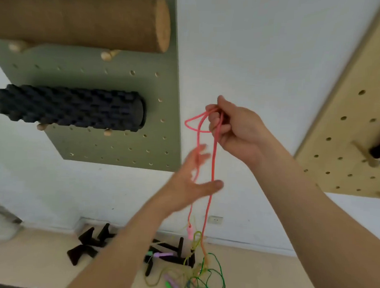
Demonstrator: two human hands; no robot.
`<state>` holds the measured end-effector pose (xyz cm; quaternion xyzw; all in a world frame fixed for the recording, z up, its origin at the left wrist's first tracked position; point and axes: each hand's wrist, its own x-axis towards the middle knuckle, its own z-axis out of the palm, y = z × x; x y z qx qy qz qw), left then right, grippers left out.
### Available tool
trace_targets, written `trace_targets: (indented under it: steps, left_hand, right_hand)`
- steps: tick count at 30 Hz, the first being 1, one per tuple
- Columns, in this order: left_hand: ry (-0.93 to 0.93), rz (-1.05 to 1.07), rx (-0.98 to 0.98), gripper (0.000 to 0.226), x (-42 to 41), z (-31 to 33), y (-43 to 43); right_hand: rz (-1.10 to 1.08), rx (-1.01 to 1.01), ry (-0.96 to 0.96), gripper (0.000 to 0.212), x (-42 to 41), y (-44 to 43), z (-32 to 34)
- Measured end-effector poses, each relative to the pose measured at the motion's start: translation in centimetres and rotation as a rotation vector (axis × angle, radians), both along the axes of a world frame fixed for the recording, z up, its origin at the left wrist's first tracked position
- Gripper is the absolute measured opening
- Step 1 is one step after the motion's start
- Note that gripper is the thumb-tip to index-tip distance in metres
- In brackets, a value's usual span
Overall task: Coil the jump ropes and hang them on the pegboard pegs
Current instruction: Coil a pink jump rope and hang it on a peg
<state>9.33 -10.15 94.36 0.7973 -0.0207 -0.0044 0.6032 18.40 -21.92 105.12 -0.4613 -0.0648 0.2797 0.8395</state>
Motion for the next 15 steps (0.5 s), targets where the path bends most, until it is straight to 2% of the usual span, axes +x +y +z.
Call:
trace_targets:
  steps: [2, 3, 5, 7, 9, 11, 13, 15]
  left_hand:
    - [0.039, -0.051, -0.005, 0.016, 0.5, -1.5, -2.3]
    - [0.043, -0.019, -0.010, 0.012, 0.6, -2.2, -2.3]
    - [0.047, 0.124, -0.133, 0.031, 1.1, -2.4, -1.1]
    - [-0.001, 0.234, -0.356, 0.035, 2.0, -0.1, -0.4]
    - [-0.055, 0.213, -0.554, 0.036, 3.4, 3.8, -0.5]
    - [-0.106, 0.178, -0.630, 0.036, 4.7, 7.4, -1.3]
    - [-0.135, 0.177, -0.629, 0.036, 5.3, 10.7, -1.8]
    - [-0.192, 0.170, -0.618, 0.035, 5.6, 13.4, -1.4]
  right_hand:
    - [-0.086, 0.129, 0.072, 0.035, 1.0, 0.0, 1.2]
    - [-0.158, 0.205, 0.099, 0.034, 1.7, -0.5, 1.6]
    - [-0.261, 0.261, 0.091, 0.030, 2.9, -2.0, 1.1]
    - [-0.148, 0.026, -0.048, 0.037, 2.4, -3.4, -2.0]
    - [0.191, -0.367, -0.258, 0.031, -0.2, -3.2, -6.9]
    - [0.427, -0.635, -0.434, 0.023, -3.2, -1.7, -11.7]
    - [0.345, -0.809, -0.556, 0.013, -4.6, -0.1, -15.1]
    - [0.188, -0.851, -0.498, 0.024, -4.8, 0.3, -16.1]
